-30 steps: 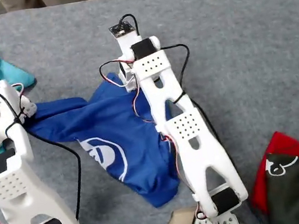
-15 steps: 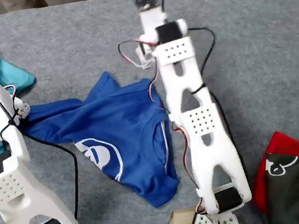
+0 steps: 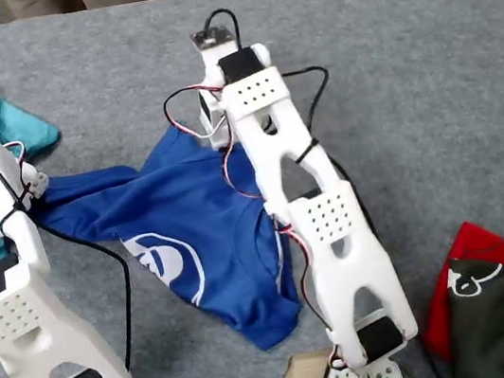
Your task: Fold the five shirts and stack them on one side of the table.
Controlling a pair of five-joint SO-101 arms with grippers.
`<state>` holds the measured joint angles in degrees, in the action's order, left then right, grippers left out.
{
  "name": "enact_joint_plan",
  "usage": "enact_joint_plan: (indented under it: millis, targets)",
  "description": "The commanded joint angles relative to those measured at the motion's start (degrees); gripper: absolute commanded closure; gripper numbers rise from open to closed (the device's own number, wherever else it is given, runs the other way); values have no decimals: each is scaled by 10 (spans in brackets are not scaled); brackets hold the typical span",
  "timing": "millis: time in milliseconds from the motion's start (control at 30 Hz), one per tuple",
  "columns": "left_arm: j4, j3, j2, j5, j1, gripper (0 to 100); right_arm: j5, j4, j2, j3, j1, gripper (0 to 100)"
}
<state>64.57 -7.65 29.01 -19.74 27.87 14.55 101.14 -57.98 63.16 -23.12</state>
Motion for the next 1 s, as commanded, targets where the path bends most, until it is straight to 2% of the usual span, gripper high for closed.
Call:
enact_joint_plan:
  millis: [0, 200, 467, 733, 967]
  targets:
    - [-5, -27, -5, -5, 11, 980, 4, 11, 59, -47, -12, 723]
    - [-5, -27, -5, -4, 11, 980, 3, 10, 49, -73, -8, 959]
    - [-5, -28, -5, -4, 11, 980, 4, 13, 77, -115, -2, 971]
    - [-5, -27, -5, -4, 11, 980, -56, -7, 180, -361, -5, 945]
    - [-5, -27, -5, -3, 11, 980, -68, -65, 265, -560, -6, 947]
